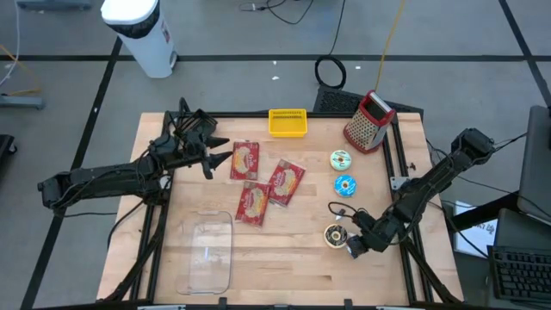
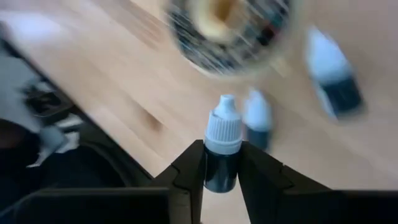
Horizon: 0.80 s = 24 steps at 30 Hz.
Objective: Pick & Place Food Item
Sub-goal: Put the dark green food coloring bottle into the black bin
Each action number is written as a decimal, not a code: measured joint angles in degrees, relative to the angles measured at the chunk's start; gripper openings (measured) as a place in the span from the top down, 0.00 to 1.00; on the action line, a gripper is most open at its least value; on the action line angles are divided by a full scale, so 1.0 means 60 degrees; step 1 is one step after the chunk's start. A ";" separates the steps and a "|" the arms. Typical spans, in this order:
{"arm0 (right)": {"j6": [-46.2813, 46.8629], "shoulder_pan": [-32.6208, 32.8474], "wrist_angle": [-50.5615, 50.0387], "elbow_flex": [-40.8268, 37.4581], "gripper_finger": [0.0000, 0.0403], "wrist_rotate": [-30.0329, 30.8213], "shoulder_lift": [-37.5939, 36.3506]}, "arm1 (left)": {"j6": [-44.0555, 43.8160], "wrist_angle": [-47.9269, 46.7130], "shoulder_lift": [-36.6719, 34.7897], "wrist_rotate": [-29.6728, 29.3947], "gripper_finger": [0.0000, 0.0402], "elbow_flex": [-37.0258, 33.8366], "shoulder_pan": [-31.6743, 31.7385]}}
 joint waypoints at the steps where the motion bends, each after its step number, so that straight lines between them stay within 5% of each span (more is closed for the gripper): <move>1: -0.0393 -0.0102 0.0209 0.0000 0.82 0.0293 0.0003 | 0.0000 0.0000 0.0000 -0.0003 0.35 0.0000 0.0003; 7: -0.3609 -0.1009 0.1262 -0.0028 0.81 0.2436 0.0004 | 0.0040 0.0003 0.0000 -0.0003 0.35 0.0000 0.0003; 12: -0.7282 -0.2369 0.3852 -0.0671 0.82 0.3362 0.0004 | 0.0040 0.0007 -0.0001 -0.0003 0.35 0.0000 0.0002; 20: -1.3411 -0.4793 0.9648 -0.2035 0.82 0.3420 0.0534 | 0.0040 0.0024 0.0000 -0.0003 0.35 0.0000 0.0003; 24: -1.5123 -0.5779 1.0806 -0.2102 0.82 0.3061 0.1086 | -0.0026 0.0241 0.0000 -0.0003 0.35 -0.0004 0.0000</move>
